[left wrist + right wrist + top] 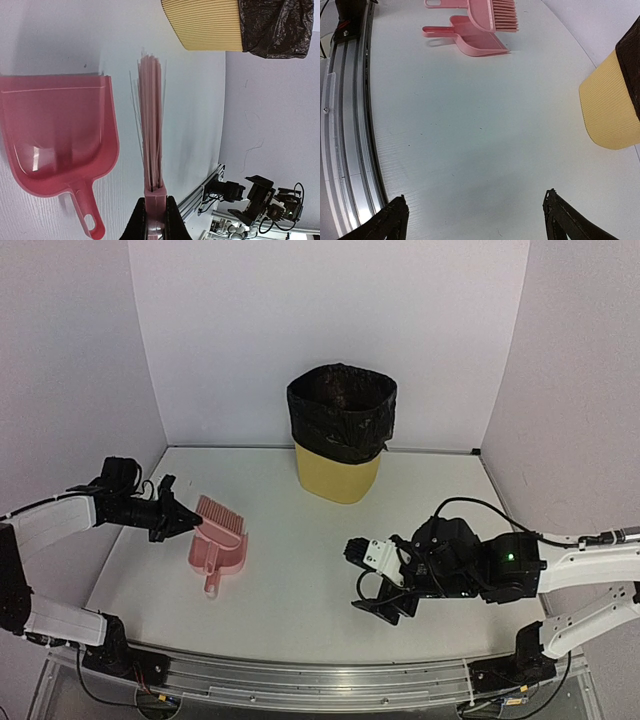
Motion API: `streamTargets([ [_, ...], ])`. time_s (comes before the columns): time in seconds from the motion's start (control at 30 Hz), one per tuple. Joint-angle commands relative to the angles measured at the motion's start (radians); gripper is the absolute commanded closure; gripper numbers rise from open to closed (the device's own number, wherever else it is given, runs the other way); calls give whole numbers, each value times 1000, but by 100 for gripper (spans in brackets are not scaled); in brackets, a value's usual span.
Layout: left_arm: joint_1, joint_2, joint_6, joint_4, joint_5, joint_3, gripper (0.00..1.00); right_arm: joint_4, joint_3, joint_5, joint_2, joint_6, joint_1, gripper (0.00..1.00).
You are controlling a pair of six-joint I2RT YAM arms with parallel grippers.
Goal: Sweep away the paper scraps from the table
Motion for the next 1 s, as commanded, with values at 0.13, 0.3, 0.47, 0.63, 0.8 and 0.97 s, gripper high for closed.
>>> streamTargets([
  [0.13, 7, -3, -85, 134, -6, -88, 100, -14, -22, -67, -44, 26, -40, 10],
  [0.3, 8, 47, -75, 159, -3, -64, 100, -32, -19, -84, -54, 38, -45, 10],
  [0.47, 17, 109, -39, 133, -35, -50, 100, -52, -20, -79, -59, 40, -45, 10],
  [0.63, 22, 171, -45, 176, -21, -44, 100, -59, -9, -95, -35, 51, -45, 10],
  [0.8, 24, 187, -43, 181, -18, -34, 100, -60, -3, -95, -21, 53, -45, 10],
  [0.97, 24, 211, -10, 156, -31, -21, 100, -60, 1, -93, -21, 48, -45, 11],
])
